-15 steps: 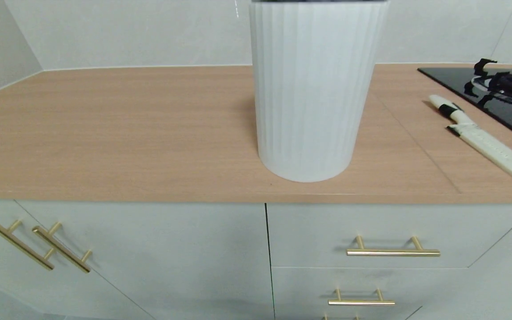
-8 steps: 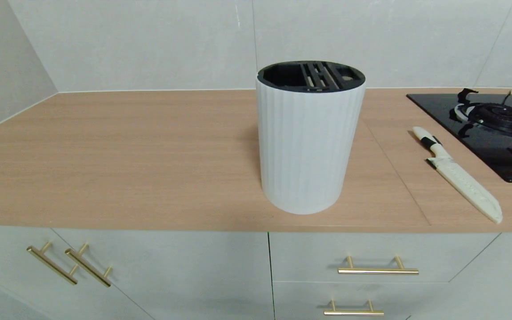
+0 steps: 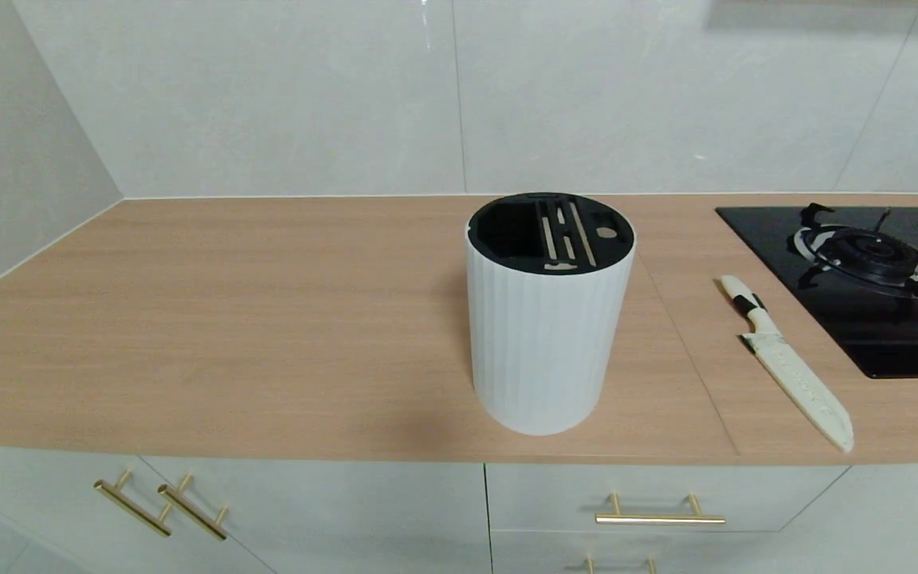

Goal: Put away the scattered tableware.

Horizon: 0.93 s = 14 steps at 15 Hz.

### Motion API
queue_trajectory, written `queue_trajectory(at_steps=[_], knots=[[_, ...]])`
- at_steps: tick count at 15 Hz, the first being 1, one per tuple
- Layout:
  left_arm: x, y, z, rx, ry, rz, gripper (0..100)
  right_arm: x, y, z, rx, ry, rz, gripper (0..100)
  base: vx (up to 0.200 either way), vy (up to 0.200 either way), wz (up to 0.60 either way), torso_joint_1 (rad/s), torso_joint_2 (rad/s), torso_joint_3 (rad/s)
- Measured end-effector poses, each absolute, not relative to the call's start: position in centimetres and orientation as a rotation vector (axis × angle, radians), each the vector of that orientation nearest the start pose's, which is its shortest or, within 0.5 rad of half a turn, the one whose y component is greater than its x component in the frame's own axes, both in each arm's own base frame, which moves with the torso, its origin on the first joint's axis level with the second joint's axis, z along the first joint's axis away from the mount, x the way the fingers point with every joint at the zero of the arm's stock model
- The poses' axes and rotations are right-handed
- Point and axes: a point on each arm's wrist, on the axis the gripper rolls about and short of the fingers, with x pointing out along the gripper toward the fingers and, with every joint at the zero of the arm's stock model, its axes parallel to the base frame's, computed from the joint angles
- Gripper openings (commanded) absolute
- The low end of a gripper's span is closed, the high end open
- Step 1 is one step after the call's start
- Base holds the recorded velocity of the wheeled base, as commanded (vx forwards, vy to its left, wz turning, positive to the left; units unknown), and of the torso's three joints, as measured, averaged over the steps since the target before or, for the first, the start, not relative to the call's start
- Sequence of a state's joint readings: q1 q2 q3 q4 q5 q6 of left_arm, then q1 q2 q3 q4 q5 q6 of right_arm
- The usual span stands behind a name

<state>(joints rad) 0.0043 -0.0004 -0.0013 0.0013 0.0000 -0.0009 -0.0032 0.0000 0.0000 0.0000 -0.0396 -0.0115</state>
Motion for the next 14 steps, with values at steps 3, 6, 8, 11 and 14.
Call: queue_trajectory(at_steps=[3, 6, 8, 11, 14], knots=[[-2.30, -0.01, 7.57, 0.000, 0.000, 0.004, 100, -2.28, -0.08, 7.55, -0.011, 0.000, -0.043, 100, 0.000, 0.000, 0.00, 0.253, -0.52, -0.274], [-2.30, -0.01, 7.59, 0.000, -0.001, 0.004, 100, -2.28, -0.08, 7.55, -0.011, 0.000, -0.043, 100, 0.000, 0.000, 0.00, 0.279, -0.56, -0.290], [-2.30, -0.01, 7.58, 0.000, -0.001, 0.004, 100, -2.28, -0.08, 7.55, -0.011, 0.000, -0.043, 100, 0.000, 0.000, 0.00, 0.278, -0.57, -0.290], [-2.30, -0.01, 7.59, 0.000, -0.002, 0.004, 100, -2.28, -0.08, 7.55, -0.012, 0.000, -0.043, 100, 0.000, 0.000, 0.00, 0.295, -0.59, -0.305], [-2.30, -0.01, 7.57, 0.000, 0.000, 0.004, 100, -2.28, -0.08, 7.55, -0.012, 0.000, -0.043, 100, 0.000, 0.000, 0.00, 0.219, -0.43, -0.221]])
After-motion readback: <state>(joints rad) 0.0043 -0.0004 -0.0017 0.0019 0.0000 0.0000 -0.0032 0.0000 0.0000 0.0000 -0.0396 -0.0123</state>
